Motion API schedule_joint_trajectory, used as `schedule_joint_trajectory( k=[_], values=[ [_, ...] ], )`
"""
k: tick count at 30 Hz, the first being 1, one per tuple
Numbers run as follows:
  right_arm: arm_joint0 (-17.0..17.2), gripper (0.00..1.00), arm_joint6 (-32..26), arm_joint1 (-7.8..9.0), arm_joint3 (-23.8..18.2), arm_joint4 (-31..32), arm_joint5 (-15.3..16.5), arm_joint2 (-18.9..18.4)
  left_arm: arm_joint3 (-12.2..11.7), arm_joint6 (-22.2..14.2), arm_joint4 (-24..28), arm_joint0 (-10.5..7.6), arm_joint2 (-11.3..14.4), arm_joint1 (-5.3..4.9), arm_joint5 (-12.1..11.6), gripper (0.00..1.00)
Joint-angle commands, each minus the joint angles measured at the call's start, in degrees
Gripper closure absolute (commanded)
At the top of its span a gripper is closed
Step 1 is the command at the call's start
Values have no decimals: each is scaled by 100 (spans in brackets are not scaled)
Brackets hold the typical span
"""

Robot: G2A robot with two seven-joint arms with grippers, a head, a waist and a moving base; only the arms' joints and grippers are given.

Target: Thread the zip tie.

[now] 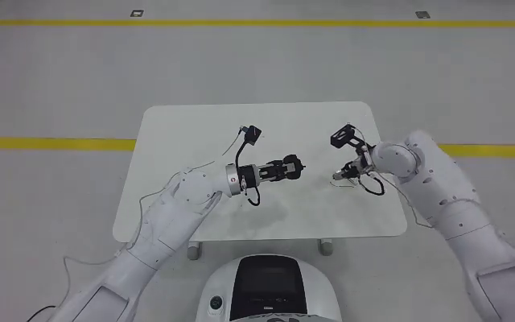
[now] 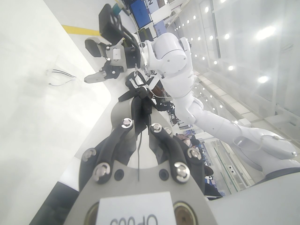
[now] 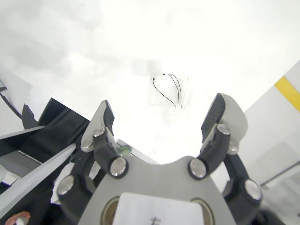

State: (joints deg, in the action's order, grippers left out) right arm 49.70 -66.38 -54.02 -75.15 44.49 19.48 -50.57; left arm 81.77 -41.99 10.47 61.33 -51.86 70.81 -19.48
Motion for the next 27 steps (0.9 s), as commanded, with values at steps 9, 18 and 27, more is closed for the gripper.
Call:
schedule_joint_trajectory(
  k=[9, 18, 27],
  values=[
    [1, 0, 261, -18, 25, 37, 0, 196, 0, 0, 0, 0, 0, 0, 0, 100],
    [-244, 0, 394, -3, 463, -349, 0, 576, 0, 0, 0, 0, 0, 0, 0, 100],
    [-249, 0, 532, -1, 487, -335, -25, 662, 0, 0, 0, 0, 0, 0, 0, 100]
  ],
)
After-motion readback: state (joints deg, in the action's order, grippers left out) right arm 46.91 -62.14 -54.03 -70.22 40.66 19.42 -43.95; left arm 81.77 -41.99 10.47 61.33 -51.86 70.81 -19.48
